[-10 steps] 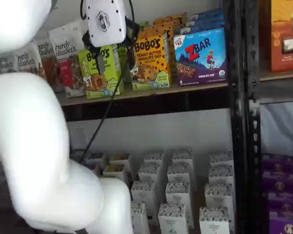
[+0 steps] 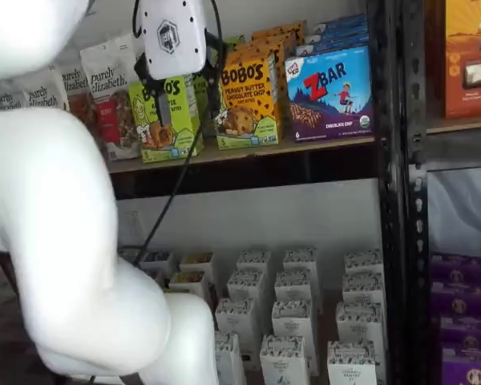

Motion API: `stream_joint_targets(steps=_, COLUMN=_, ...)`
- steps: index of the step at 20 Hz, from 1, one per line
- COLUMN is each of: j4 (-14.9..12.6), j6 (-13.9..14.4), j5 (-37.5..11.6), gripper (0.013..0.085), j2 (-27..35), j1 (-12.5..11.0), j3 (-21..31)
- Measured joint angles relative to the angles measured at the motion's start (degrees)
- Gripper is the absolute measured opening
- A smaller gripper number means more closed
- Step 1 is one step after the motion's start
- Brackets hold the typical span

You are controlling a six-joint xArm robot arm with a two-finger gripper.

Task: Pick up the orange box on the top shelf, the fifth box from the left

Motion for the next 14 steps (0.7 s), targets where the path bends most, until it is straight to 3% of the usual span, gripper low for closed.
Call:
stream_joint_targets(steps=5, j4=1.37, j6=-0.16, j5=-1.06, gripper=0.0850, j2=1.43, j1=-0.72, j3=0.72)
stream_joint_targets(steps=10, j4=-0.77, j6=0.45, j5=-4.43, gripper=0.0850, j2=4.23, j1=0.81, j3=0.85)
stream_joint_targets(steps=12, j4=-1.61, j6=0.57, j5=-8.62, gripper=0.0850, j2=4.21, j1=1.14, j3=2.02)
stream_joint_targets(steps=14, j4=-2.31, j6=0.81, j5=-16.17, gripper=0.0850, j2=2.93, j1=1.38, j3=4.58)
